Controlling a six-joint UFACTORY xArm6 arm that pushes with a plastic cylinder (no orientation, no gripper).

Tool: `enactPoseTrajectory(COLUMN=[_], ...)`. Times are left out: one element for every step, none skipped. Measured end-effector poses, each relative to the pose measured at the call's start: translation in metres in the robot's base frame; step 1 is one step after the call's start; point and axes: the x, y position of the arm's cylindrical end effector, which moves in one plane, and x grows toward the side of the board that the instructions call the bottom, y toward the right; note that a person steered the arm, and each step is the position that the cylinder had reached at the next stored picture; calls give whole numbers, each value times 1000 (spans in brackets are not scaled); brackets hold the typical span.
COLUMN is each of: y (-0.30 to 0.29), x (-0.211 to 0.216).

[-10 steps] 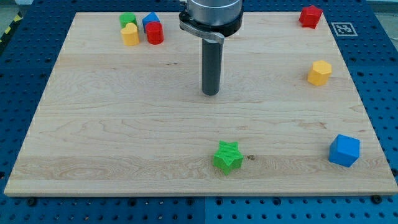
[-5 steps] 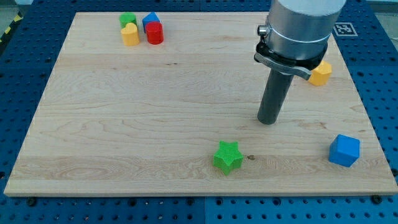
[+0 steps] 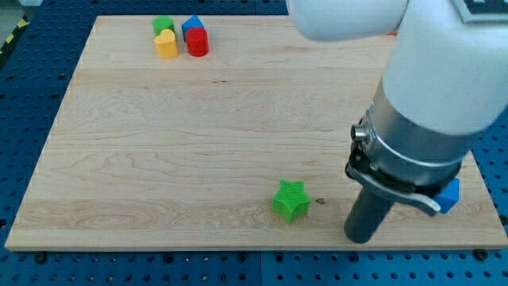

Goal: Move your arm to bottom center

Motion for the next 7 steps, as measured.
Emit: enactPoseTrajectory(y=[0, -5, -18, -50, -81, -104, -59], x=[-1, 0, 0, 0, 0, 0, -6])
